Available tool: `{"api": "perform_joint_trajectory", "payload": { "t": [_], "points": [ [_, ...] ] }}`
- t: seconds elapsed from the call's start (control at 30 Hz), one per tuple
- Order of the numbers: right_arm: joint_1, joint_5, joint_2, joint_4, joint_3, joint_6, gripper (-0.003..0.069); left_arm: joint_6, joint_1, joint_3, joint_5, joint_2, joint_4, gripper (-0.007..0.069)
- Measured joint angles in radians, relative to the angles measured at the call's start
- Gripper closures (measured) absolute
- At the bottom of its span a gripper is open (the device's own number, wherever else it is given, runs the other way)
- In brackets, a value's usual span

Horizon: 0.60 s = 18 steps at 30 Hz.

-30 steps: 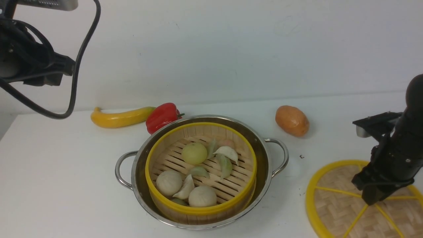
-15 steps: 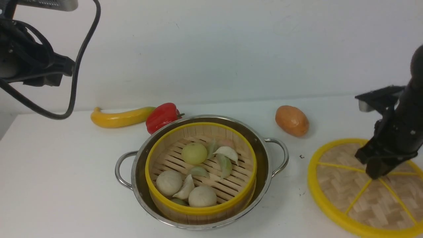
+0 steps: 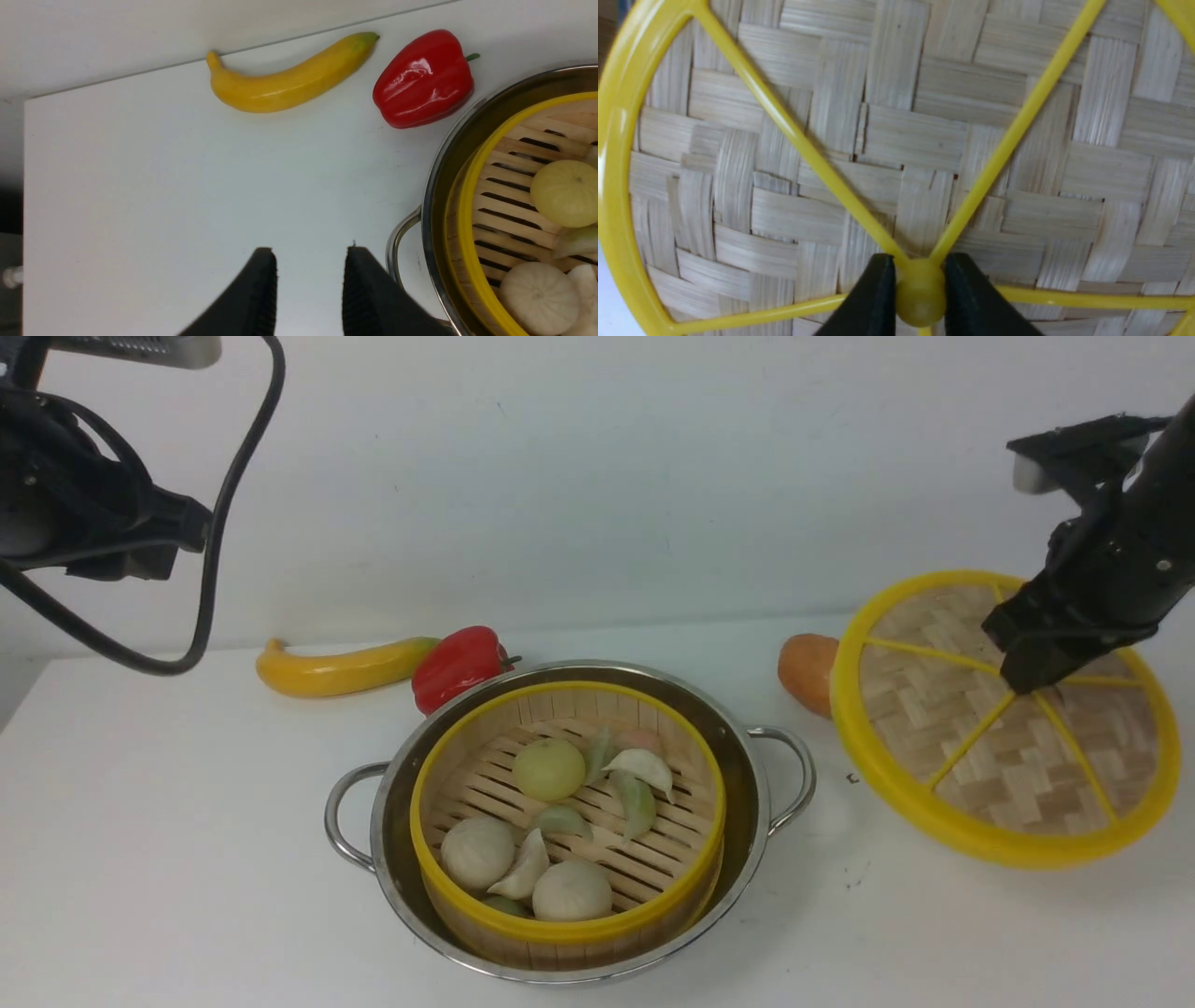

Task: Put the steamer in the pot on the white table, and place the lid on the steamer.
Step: 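Place the bamboo steamer lid onto the steamer basket in the pot with the right gripper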

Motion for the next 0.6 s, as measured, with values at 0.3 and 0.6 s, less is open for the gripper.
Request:
{"api": "perform_joint_trajectory", "payload": {
  "t": [0.3, 0.6],
  "points": [
    [0.107, 0.007, 0.0, 0.008, -0.02, -0.02, 0.0538, 0.0, 0.0, 0.0, 0.0, 0.0, 0.0, 0.0427],
    [0.219, 0.01, 0.001, 0.033, -0.105, 0.007, 0.0538, 0.0, 0.0, 0.0, 0.029, 0.0, 0.0, 0.0428]
  ]
}}
